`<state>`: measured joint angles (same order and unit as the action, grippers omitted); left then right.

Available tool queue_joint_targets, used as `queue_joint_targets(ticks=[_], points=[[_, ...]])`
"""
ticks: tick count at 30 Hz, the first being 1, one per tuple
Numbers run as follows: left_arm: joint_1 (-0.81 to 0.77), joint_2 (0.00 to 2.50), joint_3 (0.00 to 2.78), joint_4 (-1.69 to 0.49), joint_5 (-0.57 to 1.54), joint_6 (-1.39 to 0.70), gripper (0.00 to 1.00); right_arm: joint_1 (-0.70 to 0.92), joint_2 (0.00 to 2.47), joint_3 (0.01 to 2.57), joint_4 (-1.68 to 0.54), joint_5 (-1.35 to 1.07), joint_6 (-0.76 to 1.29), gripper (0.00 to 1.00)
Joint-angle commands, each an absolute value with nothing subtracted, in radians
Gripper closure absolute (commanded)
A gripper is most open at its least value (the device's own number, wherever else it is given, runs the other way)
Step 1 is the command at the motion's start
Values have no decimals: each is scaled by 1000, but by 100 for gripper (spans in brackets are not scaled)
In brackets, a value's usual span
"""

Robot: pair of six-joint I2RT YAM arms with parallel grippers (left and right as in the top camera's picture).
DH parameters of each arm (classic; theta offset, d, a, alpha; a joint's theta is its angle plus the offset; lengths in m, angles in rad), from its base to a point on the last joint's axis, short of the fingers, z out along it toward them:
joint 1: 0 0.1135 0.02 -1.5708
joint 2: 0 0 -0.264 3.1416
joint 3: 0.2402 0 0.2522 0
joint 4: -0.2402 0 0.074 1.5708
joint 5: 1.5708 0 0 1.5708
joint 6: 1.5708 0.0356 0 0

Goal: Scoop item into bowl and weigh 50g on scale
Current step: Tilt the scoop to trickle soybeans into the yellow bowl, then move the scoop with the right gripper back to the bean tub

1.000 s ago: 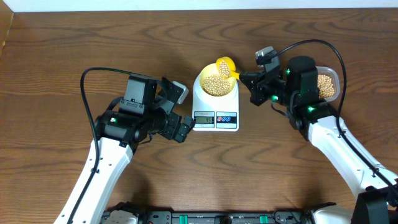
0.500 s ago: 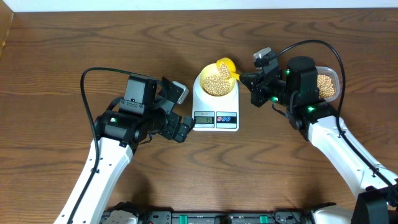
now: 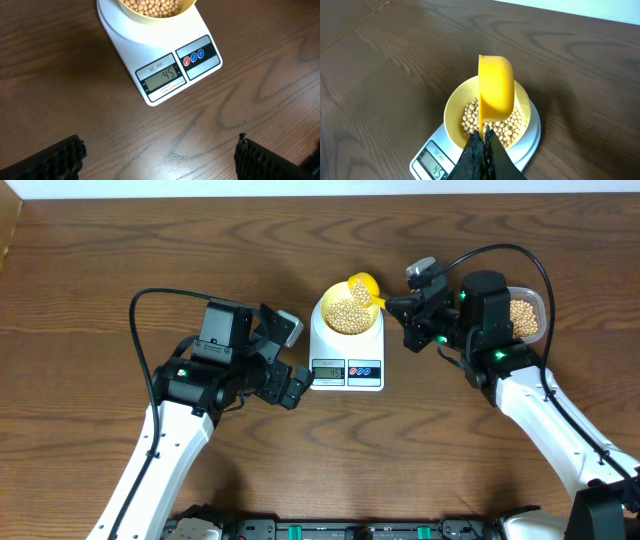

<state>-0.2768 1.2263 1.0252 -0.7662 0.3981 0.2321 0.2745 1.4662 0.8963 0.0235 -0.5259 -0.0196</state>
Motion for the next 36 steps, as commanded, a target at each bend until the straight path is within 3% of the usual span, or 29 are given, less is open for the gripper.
queue_joint_targets(ticks=[1,26,36], points=[[-278,1229,1026,-770,411,223,2,282,1472,899,10,-534,-38,99],[-278,1229,1026,-769,411,224,2,315,1472,899,27,-530,-82,99],[-278,1229,1026,-769,411,224,2,315,1472,899,56,-530,109,99]])
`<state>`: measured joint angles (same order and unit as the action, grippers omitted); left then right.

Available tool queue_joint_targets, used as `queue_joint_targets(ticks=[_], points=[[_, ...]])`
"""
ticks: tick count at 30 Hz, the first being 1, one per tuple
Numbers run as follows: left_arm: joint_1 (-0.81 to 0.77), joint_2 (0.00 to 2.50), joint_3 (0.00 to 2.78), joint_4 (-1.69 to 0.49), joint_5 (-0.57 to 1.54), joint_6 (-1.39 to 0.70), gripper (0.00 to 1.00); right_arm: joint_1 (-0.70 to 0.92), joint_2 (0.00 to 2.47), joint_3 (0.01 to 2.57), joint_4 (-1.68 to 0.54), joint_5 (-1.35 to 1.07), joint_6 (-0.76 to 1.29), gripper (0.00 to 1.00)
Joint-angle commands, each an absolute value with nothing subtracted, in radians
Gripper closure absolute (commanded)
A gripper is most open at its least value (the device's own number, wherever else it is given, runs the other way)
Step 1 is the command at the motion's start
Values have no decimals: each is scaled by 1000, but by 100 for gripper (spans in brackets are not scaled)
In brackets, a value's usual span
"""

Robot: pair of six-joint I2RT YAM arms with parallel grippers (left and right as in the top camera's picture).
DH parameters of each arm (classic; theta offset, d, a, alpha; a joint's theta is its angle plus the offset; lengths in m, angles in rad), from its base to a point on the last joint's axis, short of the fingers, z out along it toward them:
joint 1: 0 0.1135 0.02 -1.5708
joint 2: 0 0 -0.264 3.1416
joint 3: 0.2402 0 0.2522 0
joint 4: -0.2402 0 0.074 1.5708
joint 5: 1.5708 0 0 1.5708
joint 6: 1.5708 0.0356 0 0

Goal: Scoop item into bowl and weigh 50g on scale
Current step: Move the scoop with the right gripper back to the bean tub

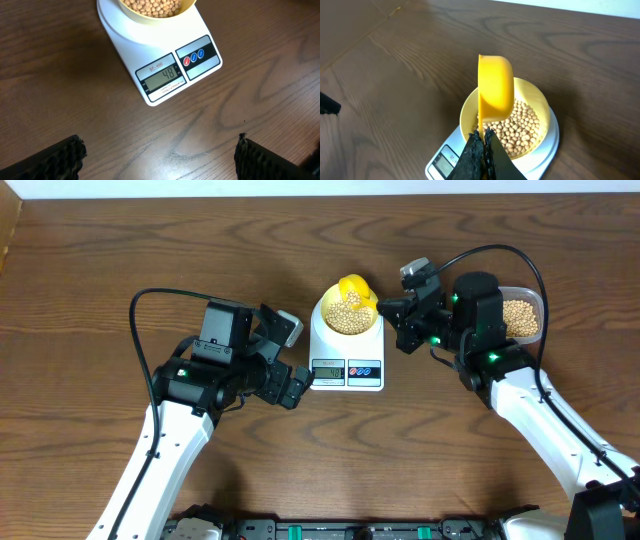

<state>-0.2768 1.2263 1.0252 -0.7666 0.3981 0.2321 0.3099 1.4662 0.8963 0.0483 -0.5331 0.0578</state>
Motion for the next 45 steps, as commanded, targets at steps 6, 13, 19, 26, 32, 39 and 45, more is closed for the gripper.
queue_joint_targets(ticks=[6,13,19,26,32,39,45], points=[[-278,1229,1026,-769,411,223,2,315,1472,899,69,-530,109,99],[-278,1229,1026,-770,411,224,2,315,1472,899,69,-530,109,99],[-278,1229,1026,-770,411,223,2,296,1471,899,97,-530,207,99],[-278,1229,1026,-769,411,224,2,139,1432,899,138,-551,381,99],[-278,1229,1026,-769,411,223,2,-33,1415,899,138,-754,556,99],[-278,1229,1026,-769,411,224,2,-206,1414,899,101,-852,702,99],[-278,1229,1026,-770,411,224,2,-415,1414,899,-228,-843,507,98]])
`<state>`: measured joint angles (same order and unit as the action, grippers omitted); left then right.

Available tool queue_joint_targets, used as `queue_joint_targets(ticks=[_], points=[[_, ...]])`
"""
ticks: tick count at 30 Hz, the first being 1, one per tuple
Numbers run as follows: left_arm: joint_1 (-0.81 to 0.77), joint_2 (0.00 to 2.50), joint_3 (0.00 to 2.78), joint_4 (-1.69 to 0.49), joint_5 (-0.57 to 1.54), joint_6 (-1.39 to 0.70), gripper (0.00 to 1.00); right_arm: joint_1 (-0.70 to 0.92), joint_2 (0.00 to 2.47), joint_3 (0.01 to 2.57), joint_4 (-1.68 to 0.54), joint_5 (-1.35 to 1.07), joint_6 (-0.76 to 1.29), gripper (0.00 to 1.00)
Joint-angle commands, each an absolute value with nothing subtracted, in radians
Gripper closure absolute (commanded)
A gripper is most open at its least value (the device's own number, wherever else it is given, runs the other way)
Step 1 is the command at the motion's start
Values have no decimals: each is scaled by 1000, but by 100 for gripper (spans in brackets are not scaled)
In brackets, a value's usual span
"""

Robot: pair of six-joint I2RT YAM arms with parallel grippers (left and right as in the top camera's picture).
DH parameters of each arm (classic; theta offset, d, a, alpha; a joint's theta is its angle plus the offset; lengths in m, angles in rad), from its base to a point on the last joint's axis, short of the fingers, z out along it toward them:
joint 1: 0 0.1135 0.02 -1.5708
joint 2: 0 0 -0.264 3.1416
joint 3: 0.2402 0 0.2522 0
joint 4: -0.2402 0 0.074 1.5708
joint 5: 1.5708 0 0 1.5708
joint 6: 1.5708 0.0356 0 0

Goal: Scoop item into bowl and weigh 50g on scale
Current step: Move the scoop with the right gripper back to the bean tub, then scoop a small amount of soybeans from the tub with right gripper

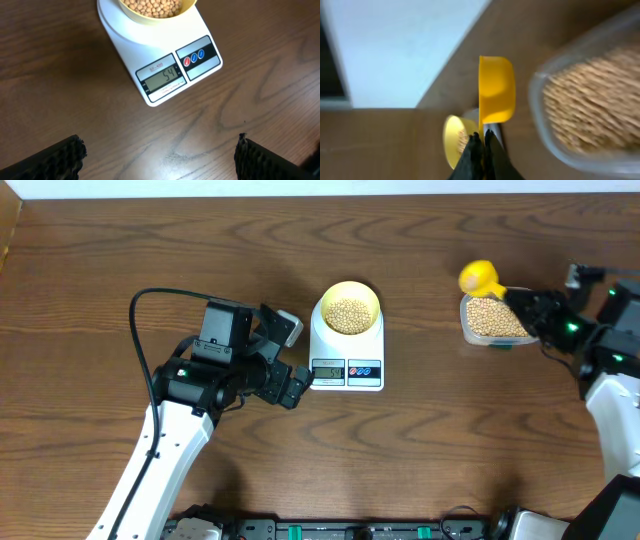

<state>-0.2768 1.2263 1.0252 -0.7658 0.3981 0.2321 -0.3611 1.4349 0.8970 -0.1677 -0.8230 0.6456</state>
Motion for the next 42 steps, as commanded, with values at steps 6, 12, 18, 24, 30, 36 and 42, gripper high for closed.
queue_joint_targets(ticks=[6,12,18,24,30,36,42], points=[[-278,1229,1026,-769,411,223,2,-464,1385,899,-320,-798,270,98],[-278,1229,1026,-769,411,224,2,-458,1256,899,-466,-506,12,99],[-278,1229,1026,-770,411,224,2,-330,1236,899,-559,-224,-227,99],[-278,1229,1026,-769,411,224,2,-202,1236,899,-466,-79,-271,99],[-278,1229,1026,-769,411,223,2,-159,1237,899,-424,-1,-303,99],[-278,1229,1026,-770,411,224,2,-106,1237,899,-375,42,-364,99],[-278,1229,1026,-770,411,224,2,-93,1266,899,-91,-430,92,99]])
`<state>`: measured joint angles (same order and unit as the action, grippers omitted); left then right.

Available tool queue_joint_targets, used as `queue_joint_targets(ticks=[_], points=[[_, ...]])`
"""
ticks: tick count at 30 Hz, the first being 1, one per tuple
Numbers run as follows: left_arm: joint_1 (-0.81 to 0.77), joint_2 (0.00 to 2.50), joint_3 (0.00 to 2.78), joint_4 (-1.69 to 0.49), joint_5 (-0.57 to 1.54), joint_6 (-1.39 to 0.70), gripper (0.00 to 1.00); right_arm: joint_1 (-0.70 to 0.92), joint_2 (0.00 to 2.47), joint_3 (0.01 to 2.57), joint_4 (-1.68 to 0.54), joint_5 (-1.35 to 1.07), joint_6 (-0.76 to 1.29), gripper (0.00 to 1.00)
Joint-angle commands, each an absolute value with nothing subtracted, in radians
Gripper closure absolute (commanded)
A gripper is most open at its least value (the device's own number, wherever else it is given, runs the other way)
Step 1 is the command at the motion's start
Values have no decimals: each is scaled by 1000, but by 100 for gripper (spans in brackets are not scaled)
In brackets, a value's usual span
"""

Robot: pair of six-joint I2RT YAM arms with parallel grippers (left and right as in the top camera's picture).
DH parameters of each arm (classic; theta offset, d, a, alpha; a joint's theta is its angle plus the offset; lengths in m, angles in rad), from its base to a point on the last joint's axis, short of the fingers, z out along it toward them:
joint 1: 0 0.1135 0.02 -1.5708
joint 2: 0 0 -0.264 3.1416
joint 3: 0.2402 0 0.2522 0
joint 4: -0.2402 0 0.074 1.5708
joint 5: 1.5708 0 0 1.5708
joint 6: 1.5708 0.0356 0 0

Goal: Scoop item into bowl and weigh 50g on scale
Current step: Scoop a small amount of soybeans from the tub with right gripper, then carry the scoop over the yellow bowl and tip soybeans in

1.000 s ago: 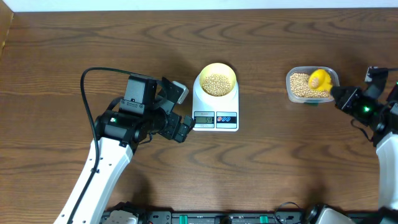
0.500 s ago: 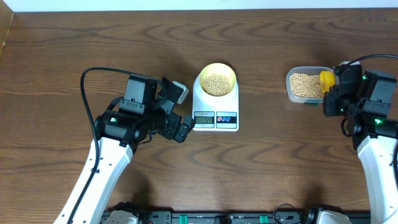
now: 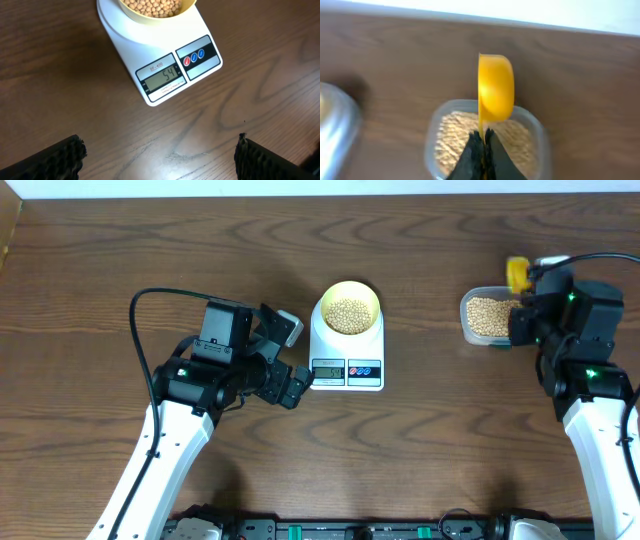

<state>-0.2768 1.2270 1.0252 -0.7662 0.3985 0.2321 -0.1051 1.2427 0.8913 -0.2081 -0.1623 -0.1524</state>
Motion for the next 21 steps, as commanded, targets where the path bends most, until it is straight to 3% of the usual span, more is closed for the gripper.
queue_joint_targets(ticks=[1,7,14,21], points=[[-278,1229,1026,-769,411,223,2,-84,1283,899,-20,-457,154,99],[-278,1229,1026,-769,411,224,2,33,1398,899,232,-530,206,99],[-278,1229,1026,-770,411,223,2,258,1507,899,245,-530,-110,99],[-278,1229,1026,-770,411,223,2,353,1576,899,224,-469,-243,99]])
